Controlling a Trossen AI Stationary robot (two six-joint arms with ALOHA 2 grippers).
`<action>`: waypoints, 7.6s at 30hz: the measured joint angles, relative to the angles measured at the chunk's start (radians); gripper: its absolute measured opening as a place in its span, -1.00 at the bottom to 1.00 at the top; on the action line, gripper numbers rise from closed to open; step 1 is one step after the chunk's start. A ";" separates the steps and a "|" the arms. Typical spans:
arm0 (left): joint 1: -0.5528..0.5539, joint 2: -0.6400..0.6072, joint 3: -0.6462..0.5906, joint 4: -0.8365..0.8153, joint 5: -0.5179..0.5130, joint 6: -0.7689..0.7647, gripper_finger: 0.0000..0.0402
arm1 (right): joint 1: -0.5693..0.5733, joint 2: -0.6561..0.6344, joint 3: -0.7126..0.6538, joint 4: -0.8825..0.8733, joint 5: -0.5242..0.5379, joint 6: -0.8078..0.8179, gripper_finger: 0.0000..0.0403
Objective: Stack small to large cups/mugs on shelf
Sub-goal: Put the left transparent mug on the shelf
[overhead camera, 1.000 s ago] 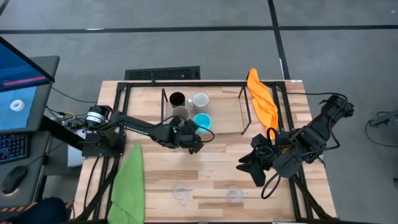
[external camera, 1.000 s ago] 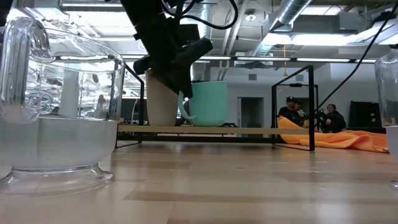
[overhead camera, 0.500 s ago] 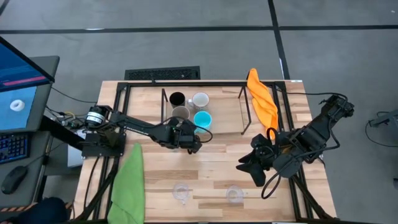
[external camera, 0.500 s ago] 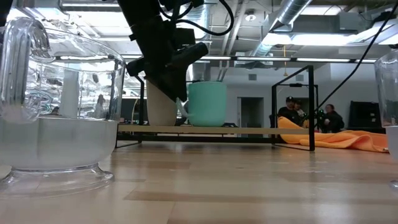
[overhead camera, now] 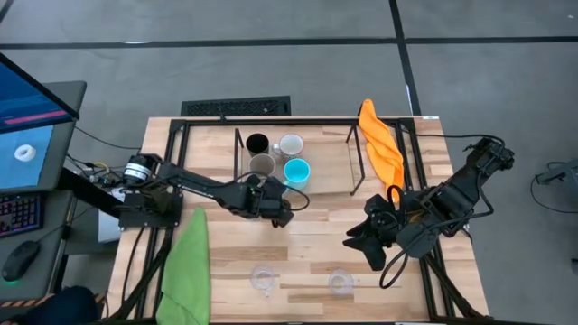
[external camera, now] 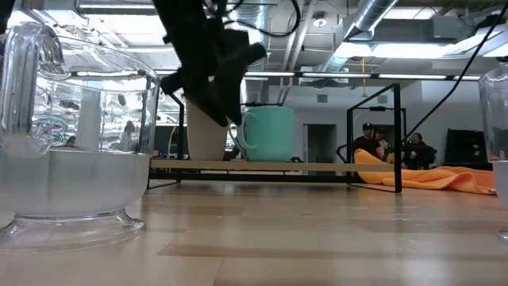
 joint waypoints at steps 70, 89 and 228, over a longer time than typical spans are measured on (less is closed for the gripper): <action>-0.504 0.034 0.041 -0.151 0.245 -0.368 -0.14 | -0.040 0.229 -0.129 0.157 -0.218 0.130 -0.05; -0.492 0.057 0.046 -0.156 0.282 -0.351 -0.99 | -0.032 0.229 -0.129 0.224 -0.213 0.130 -0.05; -0.650 -0.027 1.056 -0.665 -0.471 -0.055 -0.37 | -0.401 0.155 -0.746 1.145 0.464 -0.539 -0.92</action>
